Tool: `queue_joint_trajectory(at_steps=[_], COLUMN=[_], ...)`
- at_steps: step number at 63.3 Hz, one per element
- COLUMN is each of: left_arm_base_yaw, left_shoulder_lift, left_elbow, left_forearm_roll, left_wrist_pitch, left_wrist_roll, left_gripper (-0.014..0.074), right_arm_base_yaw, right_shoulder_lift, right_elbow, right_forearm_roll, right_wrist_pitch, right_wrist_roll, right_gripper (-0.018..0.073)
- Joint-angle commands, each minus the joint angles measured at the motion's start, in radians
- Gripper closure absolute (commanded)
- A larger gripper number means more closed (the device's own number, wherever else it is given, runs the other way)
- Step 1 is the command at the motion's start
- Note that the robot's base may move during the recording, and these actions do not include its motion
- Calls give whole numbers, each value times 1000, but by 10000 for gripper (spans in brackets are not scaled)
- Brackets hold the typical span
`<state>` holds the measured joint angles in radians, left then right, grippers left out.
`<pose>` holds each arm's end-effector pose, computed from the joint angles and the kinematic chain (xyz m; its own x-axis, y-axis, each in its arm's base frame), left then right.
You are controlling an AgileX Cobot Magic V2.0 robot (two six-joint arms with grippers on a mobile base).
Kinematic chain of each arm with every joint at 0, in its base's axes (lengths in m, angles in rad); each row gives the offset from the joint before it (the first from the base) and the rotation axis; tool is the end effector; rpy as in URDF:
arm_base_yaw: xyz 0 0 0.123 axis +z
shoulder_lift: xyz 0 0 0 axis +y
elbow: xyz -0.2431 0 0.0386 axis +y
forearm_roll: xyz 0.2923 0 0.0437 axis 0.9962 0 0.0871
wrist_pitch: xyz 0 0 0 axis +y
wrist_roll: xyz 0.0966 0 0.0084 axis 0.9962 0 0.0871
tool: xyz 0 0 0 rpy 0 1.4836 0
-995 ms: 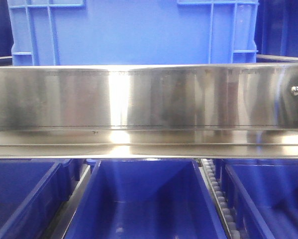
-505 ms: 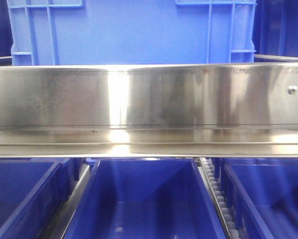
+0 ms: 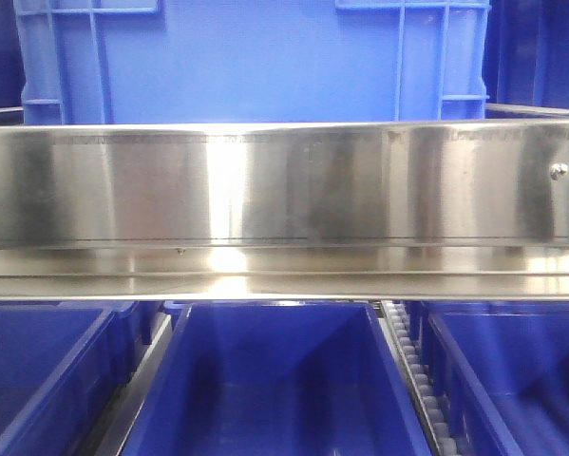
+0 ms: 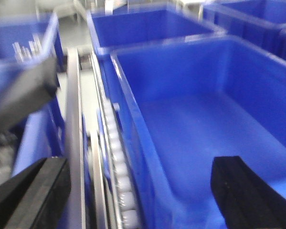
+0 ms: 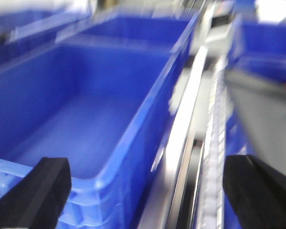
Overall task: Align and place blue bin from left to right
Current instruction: 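Close both grippers on the side walls of the blue bin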
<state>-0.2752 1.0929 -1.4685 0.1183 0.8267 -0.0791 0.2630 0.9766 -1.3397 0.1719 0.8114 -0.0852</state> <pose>0.2609 -0.0649 0.4704 -0.3391 0.0970 -0.9357 0.1929 0.9807 0.0318 0.2323 0.0750 0.4573 -0.3468 -0.0587 -0.9361 -0.3588 0.9304 0.0746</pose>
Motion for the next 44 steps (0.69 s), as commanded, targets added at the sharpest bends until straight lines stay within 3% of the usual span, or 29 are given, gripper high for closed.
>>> queue_joint_trajectory(at_steps=[1,10,19,29,44], left_arm_base_yaw=[-7,-7,-7,-7,-7], left_shoulder_lift=[101,269,406,498,598], left_elbow=[-134,-318,-453,-514,-519], left_forearm_roll=[-6,-4,40,52,52], left_wrist_pitch=[87,211,291,299,255], left_wrist_roll=[-32,-39,-111,-130,-134], left_gripper=[102,102,102,102,102], right_arm_base_yaw=[10,10,25,96,110], right_shoulder_lift=[127,305,468,605,747], right_elbow=[-156,-386,-593,-743,-795], right_forearm_roll=[-3,-36,-104,-264,-271], right_wrist_pitch=[109,262,384,410,410], right_wrist_roll=[-11,44,118,175,229], right_gripper=[22,22,22,22,22])
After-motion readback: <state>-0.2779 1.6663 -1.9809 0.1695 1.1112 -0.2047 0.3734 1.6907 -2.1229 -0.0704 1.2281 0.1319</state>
